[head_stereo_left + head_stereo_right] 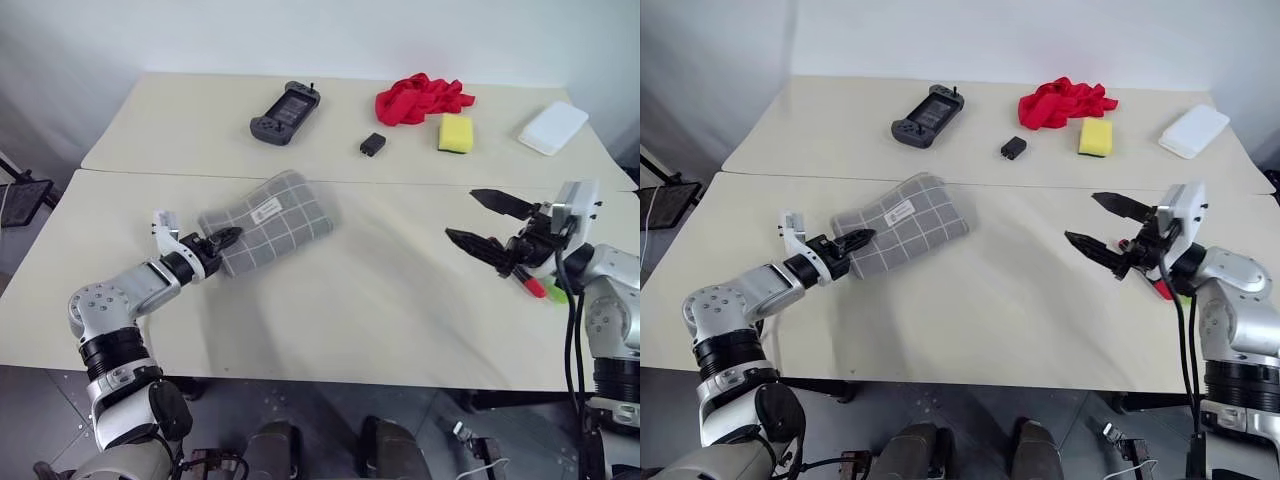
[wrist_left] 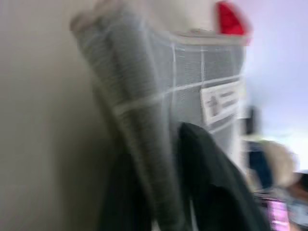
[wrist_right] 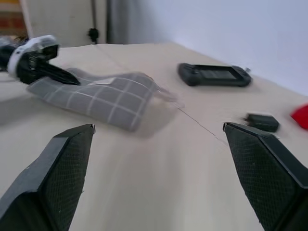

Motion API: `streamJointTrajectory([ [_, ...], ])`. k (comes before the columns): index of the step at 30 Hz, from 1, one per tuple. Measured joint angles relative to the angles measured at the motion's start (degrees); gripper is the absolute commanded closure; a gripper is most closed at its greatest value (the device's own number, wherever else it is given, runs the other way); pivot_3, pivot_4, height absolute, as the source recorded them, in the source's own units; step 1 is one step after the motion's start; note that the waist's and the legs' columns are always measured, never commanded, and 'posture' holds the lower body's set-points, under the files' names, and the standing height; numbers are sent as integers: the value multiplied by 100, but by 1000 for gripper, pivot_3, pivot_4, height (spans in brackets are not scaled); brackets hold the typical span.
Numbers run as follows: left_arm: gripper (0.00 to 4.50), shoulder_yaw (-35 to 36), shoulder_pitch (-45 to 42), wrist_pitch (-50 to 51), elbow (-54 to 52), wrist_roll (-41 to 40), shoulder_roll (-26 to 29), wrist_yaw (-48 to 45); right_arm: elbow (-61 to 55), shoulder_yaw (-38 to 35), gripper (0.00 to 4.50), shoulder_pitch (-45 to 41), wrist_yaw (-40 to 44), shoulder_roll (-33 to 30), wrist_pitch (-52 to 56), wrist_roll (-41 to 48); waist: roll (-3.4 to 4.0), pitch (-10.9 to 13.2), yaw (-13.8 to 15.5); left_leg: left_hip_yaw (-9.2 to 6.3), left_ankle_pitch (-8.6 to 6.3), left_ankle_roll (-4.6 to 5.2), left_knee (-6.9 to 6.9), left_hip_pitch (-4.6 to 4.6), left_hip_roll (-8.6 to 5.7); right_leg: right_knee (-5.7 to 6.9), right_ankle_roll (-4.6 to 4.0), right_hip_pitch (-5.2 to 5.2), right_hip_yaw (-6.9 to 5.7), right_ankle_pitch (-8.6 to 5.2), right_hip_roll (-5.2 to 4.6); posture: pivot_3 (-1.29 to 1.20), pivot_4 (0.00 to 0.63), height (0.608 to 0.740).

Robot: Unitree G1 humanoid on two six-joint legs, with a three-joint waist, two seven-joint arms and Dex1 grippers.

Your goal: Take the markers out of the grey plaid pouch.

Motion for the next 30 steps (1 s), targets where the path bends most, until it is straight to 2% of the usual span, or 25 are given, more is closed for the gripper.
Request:
streamJointTrajectory([
  [3, 1798, -330, 180, -78, -547, 181, 172, -7, 20, 69, 0, 39, 111, 8, -143, -36, 1, 0, -4, 7, 0, -1, 0, 4, -3, 1, 0, 0, 6, 0, 2, 0, 150, 740],
  [6, 886, -859, 361, -637, -927, 805, 624, -179, 50, 108, 0, 30, 226, 8, -171, -35, 1, -1, -12, 12, 0, -10, -2, 8, -2, 0, -3, 0, 10, -1, 13, 0, 150, 740],
  [9, 42, -901, 340, -1203, -1087, 1123, 857, -391, 180, 189, 0, 34, 395, -33, -147, -34, 1, 0, -16, 16, -1, -13, -2, 8, 2, -1, -5, -4, 15, -2, 17, 0, 150, 740],
  [13, 42, -1130, 268, -1572, -1276, 1169, 1168, -1063, 249, 273, 0, 20, 630, -110, -146, -33, 1, 0, 9, 14, -1, -12, -2, 6, 0, -2, -5, -4, 12, -2, 14, 0, 150, 740],
  [16, 42, -1746, 482, -2266, -1433, 1557, 1960, -2385, 360, 289, 0, -50, 840, -226, -149, -31, 1, 0, -18, 25, -1, -13, -6, 4, 0, -2, -6, -11, 14, -3, 17, 0, 150, 740],
  [19, 42, -2128, 628, -3534, -1517, 2097, 2558, -3801, 468, 284, 0, -134, 984, -272, -253, -39, 4, -1, -48, 34, -2, -15, -19, 9, 2, -5, -10, -15, 19, -5, 19, 0, 150, 740],
  [21, 42, -2510, 889, -5005, -1428, 2713, 2866, -4885, 502, 360, 0, -194, 1135, -291, -392, -117, 11, -3, -79, 47, -2, -15, -27, 13, 1, -7, -11, -16, 22, -6, 19, 0, 150, 740],
  [22, 42, -2639, 916, -5657, -1338, 2899, 2817, -5343, 550, 413, 0, -222, 1194, -316, -428, -161, 14, -1, -70, 74, -1, -15, -27, 11, 1, -8, -11, -16, 20, -6, 19, 0, 150, 740],
  [24, 42, -2853, 860, -6202, -1269, 2986, 2658, -5853, 609, 511, 0, -307, 1249, -316, -511, -231, 14, -1, -52, 82, -1, -14, -21, 8, 5, -6, -11, -16, 19, -6, 18, 0, 150, 740],
  [26, 42, -3003, 862, -6273, -1340, 2975, 2619, -6140, 628, 522, 0, -341, 1266, -316, -539, -253, 14, -1, -54, 83, -1, -14, -22, 8, 5, -5, -11, -17, 19, -6, 18, 0, 150, 740],
  [30, 42, -3125, 1489, -6225, -1755, 2909, 2618, -6518, 611, 523, 0, -239, 1281, -325, -581, -288, 14, -1, -106, 83, -2, -12, -31, 8, 7, -5, -11, -21, 17, -6, 16, 0, 150, 740],
])
